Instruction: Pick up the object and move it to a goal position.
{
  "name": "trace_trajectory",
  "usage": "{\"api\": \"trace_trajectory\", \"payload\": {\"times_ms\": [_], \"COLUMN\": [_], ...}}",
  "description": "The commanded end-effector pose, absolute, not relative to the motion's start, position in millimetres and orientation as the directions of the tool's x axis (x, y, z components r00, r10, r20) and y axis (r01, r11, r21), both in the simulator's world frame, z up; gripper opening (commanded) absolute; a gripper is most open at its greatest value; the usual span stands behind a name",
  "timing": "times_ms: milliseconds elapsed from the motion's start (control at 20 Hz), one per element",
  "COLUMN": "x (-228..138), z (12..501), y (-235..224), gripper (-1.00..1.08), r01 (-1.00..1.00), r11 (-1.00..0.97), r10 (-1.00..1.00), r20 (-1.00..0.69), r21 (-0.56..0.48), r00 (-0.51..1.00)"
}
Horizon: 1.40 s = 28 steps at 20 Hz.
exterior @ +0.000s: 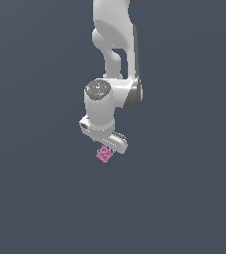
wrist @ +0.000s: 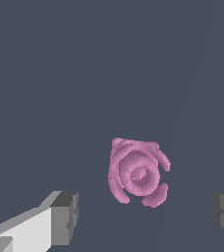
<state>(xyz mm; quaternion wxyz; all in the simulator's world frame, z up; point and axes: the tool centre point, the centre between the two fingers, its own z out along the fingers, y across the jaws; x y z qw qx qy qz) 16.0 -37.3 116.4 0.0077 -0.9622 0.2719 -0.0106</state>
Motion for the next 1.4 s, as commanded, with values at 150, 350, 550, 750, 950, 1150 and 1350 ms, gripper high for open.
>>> {"api": "trace_trajectory", "payload": {"times_ms": [150,350,550,750,950,1150,1350], "x": [12,10,10,10,9,9,10], "z": [98,91,91,84,66,47,40], "y": [-40,-42,-42,-42,-42,-42,-42], "gripper": [1.0,1.0,1.0,1.0,1.0,1.0,1.0], "r01": [-0.591,-0.614,-0.616,-0.616,-0.618,-0.619,-0.62], "r11": [-0.807,-0.789,-0.788,-0.788,-0.786,-0.785,-0.785], "r10": [-0.591,-0.614,-0.616,-0.616,-0.618,-0.619,-0.62], "r20": [0.005,0.001,0.0,0.0,0.0,0.0,0.0], "r21": [-0.007,-0.001,0.0,0.0,0.0,0.0,0.0], "r00": [0.807,0.789,0.788,0.788,0.786,0.785,0.785]}}
